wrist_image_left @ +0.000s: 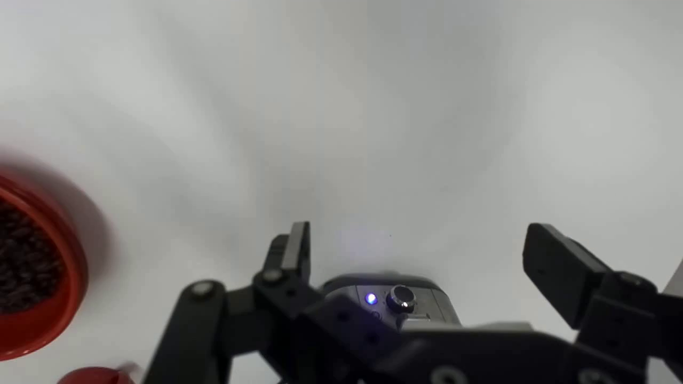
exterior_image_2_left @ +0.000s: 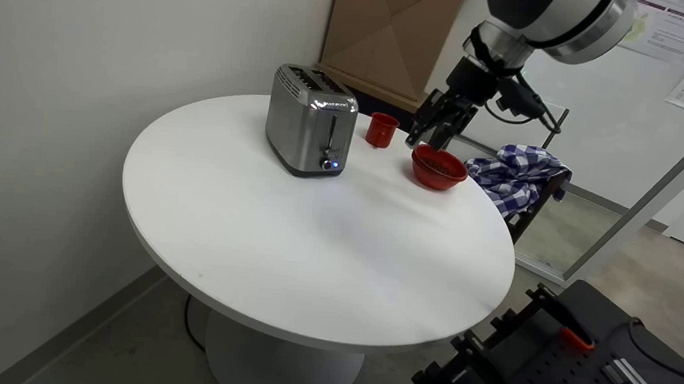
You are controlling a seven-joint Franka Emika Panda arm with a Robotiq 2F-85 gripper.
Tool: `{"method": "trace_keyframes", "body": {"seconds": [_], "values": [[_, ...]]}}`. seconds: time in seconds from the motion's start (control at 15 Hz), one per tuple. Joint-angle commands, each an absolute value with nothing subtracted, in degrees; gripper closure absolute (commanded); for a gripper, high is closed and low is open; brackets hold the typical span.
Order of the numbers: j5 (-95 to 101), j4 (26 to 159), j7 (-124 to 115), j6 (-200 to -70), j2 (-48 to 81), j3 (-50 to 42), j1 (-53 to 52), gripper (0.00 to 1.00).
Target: Push down the toaster lever
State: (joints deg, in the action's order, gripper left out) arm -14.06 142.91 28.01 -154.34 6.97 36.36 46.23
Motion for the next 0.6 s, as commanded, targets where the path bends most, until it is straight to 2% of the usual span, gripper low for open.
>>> {"method": "trace_keyframes", "body": {"seconds": [0.0,0.2,0.27,0.33,0.53], "values": [[-14.4,145.9,32.3,-144.2,-7.1,26.2,36.9,0.00],[-5.0,146.3,27.9,-139.6,-12.4,13.9,26.8,0.00],[-6.5,144.3,28.1,-142.1,-7.1,10.3,22.7,0.00],[-4.4,144.7,27.2,-141.0,-9.1,7.5,20.4,0.00],[-3.3,145.7,27.0,-140.4,-11.3,5.8,18.9,0.00]]}}
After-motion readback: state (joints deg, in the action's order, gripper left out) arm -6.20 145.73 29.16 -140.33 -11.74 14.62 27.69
